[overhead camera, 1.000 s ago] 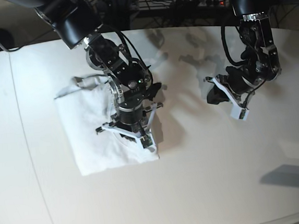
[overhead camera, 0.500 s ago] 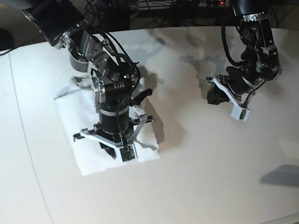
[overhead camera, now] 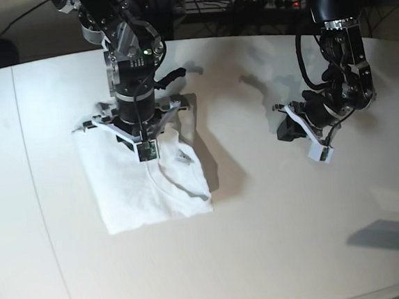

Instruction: Fold the T-shirt properly

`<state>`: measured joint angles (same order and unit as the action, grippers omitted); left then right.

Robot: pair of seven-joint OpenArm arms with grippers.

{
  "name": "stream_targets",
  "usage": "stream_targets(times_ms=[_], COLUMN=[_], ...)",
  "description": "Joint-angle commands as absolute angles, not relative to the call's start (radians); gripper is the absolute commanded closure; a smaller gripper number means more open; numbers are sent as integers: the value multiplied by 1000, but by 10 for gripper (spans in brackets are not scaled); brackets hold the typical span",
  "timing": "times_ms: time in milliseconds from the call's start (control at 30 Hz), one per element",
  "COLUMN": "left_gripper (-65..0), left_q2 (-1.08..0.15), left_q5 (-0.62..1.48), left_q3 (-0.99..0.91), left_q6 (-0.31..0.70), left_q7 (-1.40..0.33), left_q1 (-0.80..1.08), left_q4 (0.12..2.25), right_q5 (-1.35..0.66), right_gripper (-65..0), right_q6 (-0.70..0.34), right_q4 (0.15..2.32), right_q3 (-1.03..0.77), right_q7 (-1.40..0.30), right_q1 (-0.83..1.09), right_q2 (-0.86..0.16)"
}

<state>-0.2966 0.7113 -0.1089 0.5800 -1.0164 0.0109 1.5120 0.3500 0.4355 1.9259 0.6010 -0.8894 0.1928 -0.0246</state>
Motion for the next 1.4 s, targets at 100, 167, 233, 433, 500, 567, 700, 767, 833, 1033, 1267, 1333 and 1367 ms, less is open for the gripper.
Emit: stream_targets(times_ms=[100,167,233,433,500,567,700,767,833,1033,1267,1333,1367], left_gripper=[0,0,0,0,0,0,0,0,0,0,0,0,0], left_q2=[-311,-311,-309,-308,-308,-309,-311,-311,-311,-309,-311,-311,-311], left_q5=[730,728,730,730,730,730,728,730,730,730,730,730,730], left_q3=[-114,-114,-114,-114,-114,-114,-114,-114,-114,-114,-114,-114,-114], left_q6=[585,585,585,585,585,585,585,585,585,585,587,587,587], left_q7=[-998,-1000,-1000,-1000,-1000,-1000,-1000,-1000,-1000,-1000,-1000,-1000,-1000], left_q1=[-4,-4,-4,-2,-1,1,2,2,1,1,5,5,5], left_q4=[1527,1527,1529,1529,1529,1529,1529,1529,1529,1529,1532,1532,1532], right_q5=[363,363,363,363,363,363,364,369,369,369,361,363,363], right_gripper=[-48,-48,-48,-48,-48,-48,-48,-48,-48,-48,-48,-48,-48], right_q6=[440,437,440,440,440,440,441,441,441,435,424,381,364], right_q4=[1939,1937,1929,1836,1791,1738,1689,1730,1813,1943,1801,1745,1715], right_q3=[601,608,656,736,740,737,734,734,740,740,743,740,737], right_q7=[-865,-865,-865,-863,-829,-789,-756,-756,-756,-783,-825,-825,-825], right_q1=[245,254,259,252,252,252,251,251,255,166,-25,-68,-85], right_q2=[15,30,35,74,82,91,90,85,82,42,53,79,87])
